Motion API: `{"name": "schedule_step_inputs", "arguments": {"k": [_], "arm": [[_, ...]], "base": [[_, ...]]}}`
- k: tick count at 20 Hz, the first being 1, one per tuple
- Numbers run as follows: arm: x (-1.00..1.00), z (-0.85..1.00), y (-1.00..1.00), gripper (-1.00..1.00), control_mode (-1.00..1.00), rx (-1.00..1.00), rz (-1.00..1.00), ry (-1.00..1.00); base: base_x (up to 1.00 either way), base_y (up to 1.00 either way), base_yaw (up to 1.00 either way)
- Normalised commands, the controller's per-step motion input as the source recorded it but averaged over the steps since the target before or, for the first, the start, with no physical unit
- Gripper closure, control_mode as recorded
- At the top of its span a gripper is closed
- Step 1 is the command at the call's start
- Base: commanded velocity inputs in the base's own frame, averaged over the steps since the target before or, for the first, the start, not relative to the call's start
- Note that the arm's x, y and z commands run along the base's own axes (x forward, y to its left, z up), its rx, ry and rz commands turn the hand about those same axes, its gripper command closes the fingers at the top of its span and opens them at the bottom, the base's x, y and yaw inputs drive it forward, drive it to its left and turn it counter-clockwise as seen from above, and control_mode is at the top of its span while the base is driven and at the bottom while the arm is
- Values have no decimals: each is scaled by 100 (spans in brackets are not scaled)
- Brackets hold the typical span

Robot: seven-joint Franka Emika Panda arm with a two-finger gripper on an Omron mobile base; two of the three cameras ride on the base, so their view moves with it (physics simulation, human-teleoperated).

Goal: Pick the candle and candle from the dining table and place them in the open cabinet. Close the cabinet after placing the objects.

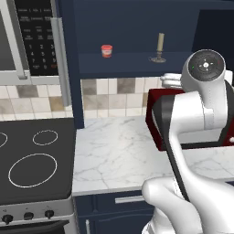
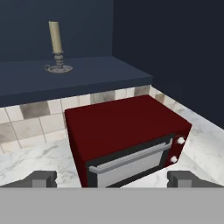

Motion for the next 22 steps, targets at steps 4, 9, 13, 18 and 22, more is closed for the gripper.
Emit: {"name": "schedule_step_inputs", "arguments": {"k": [4,9,13,18,22], "arm": [[-28,0,1,-100,-100,0,0,-7],[0,0,0,-100,100,0,0,0],[0,0,0,-100,100,0,0,0],[0,0,0,-100,100,0,0,0],[0,0,0,-100,100,0,0,0]], "base": [[0,0,0],[-95,25,0],[-100,73,0],[-91,87,0],[-49,100,8]]}}
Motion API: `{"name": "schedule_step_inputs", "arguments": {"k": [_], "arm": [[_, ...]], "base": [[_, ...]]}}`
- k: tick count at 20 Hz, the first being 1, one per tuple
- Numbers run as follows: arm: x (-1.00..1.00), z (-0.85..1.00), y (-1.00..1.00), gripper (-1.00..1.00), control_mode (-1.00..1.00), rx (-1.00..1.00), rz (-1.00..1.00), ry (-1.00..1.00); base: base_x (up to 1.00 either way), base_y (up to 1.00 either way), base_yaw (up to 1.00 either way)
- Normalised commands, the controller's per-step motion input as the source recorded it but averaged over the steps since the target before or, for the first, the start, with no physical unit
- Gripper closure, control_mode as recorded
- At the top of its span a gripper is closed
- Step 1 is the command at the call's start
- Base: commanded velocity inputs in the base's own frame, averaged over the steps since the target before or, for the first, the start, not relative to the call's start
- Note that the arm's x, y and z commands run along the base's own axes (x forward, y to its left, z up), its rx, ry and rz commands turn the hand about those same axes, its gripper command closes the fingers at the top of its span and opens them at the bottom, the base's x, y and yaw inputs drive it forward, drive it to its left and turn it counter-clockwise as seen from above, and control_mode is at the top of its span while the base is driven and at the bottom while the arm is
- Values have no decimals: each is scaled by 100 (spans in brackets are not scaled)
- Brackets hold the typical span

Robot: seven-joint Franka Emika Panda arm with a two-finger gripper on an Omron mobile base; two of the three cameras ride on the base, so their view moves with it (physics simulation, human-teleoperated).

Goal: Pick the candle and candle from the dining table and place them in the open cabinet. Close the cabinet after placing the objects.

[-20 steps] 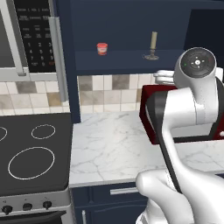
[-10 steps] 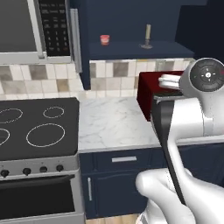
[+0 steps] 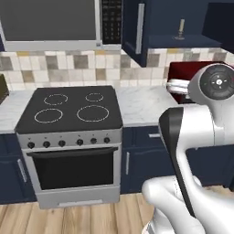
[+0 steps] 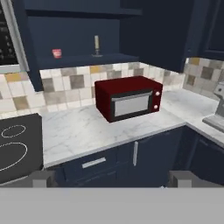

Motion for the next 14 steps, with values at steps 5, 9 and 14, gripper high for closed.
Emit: {"name": "schedule_step_inputs", "arguments": {"k": [5,9,14], "arm": [[0,0,0,-100,100,0,0,0],[0,0,0,-100,100,0,0,0],[0,0,0,-100,100,0,0,0]], "base": [[-6,80,29],[-42,47,46],[-55,27,55]]}}
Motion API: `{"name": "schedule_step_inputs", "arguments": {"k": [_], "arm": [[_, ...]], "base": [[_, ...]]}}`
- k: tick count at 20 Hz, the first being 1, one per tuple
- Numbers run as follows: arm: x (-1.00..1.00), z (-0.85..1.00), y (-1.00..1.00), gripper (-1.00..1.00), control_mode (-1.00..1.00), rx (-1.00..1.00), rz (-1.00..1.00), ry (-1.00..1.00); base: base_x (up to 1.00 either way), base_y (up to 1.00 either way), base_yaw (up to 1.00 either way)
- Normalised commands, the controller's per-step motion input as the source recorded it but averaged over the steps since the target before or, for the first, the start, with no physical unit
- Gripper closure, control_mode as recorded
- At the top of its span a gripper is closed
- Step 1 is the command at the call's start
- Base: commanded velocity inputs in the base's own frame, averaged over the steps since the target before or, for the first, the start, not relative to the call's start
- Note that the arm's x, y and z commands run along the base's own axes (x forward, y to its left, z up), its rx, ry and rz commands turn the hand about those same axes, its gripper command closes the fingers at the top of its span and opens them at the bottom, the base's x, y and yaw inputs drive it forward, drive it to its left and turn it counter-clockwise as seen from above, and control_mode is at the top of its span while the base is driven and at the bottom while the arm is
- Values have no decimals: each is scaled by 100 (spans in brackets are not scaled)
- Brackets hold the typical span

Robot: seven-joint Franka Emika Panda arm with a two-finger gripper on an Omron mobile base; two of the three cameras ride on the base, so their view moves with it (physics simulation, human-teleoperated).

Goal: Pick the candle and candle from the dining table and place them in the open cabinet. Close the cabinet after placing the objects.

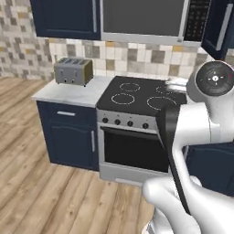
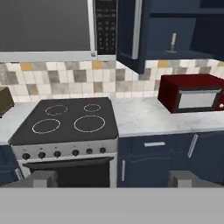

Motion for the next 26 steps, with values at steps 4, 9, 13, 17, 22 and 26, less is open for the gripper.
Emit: {"name": "schedule_step_inputs", "arguments": {"k": [4,9,13,17,22,26], "arm": [[0,0,0,-100,100,0,0,0],[0,0,0,-100,100,0,0,0],[0,0,0,-100,100,0,0,0],[0,0,0,-100,100,0,0,0],[0,0,0,-100,100,0,0,0],[0,0,0,-100,100,0,0,0]], "base": [[-46,7,59],[-46,-1,55],[-45,0,58],[-44,3,53],[-43,5,50],[-42,16,47]]}}
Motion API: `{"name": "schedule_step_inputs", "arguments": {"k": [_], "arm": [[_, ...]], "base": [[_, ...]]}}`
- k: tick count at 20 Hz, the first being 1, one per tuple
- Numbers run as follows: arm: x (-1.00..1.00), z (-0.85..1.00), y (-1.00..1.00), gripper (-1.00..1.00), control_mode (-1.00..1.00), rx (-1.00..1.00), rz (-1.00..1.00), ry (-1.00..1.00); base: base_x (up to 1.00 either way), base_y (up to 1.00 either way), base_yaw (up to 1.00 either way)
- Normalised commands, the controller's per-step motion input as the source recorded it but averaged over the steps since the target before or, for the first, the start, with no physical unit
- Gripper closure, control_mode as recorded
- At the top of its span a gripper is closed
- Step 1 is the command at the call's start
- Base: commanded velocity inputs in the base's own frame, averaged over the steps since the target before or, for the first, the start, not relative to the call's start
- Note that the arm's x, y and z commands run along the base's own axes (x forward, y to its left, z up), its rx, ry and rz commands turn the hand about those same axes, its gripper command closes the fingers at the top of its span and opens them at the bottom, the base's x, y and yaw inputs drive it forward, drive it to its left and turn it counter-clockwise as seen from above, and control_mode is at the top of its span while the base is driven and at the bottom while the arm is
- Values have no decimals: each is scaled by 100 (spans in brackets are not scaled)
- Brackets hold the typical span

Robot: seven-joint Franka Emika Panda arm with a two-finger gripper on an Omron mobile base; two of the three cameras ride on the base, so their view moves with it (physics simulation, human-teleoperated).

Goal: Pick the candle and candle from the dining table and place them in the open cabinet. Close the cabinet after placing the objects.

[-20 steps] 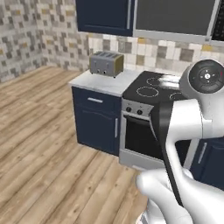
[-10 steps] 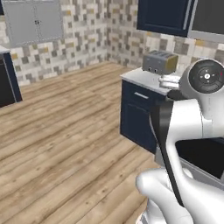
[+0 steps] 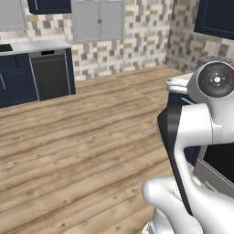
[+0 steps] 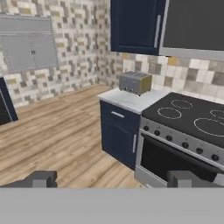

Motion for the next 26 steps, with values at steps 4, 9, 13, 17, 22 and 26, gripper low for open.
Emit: {"name": "schedule_step_inputs", "arguments": {"k": [4,9,13,17,22,26], "arm": [[0,0,0,-100,100,0,0,0],[0,0,0,-100,100,0,0,0],[0,0,0,-100,100,0,0,0],[0,0,0,-100,100,0,0,0],[0,0,0,-100,100,0,0,0],[0,0,0,-100,100,0,0,0]], "base": [[-35,20,44],[-15,28,40],[18,33,35],[72,14,37],[93,0,36],[100,-7,35]]}}
